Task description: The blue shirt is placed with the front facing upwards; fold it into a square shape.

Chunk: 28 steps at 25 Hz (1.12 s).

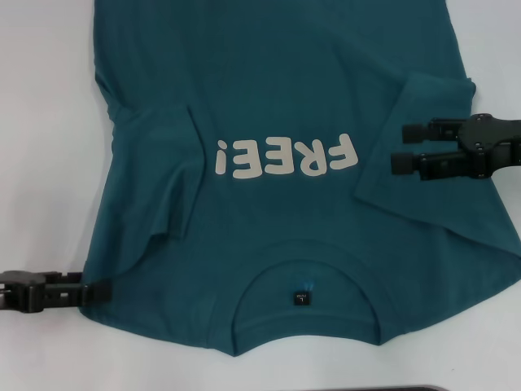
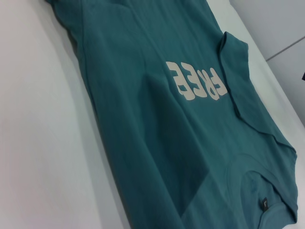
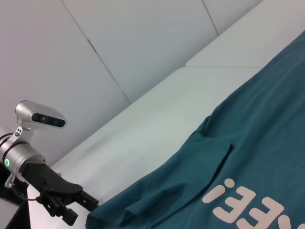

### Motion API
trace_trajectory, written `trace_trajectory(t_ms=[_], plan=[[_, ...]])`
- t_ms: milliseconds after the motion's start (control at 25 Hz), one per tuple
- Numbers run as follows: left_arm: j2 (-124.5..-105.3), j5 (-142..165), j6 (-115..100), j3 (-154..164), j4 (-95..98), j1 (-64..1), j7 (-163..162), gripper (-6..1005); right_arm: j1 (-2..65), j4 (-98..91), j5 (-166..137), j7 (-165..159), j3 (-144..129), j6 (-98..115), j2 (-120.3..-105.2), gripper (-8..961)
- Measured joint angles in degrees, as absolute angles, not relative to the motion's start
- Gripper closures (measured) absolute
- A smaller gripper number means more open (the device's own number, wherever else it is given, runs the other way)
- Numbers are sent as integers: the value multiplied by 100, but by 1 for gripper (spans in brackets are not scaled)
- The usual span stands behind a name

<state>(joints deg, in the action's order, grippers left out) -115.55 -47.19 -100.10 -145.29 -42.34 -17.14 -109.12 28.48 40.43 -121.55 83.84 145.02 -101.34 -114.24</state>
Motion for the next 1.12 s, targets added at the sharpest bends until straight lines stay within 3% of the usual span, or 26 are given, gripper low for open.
trace_trajectory(t_ms=[360,1120], plan=[[-11456,-4718,-10010,-14517,-4231,-1670,-10982,116,2842,4043,-12155,8384,14510,-10126,-11424,29],[-11552,-4562,-9990,-14502,-4241,-1872,-10964,118,2841,4043,-12155,8384,14581,-10132,-11424,39]])
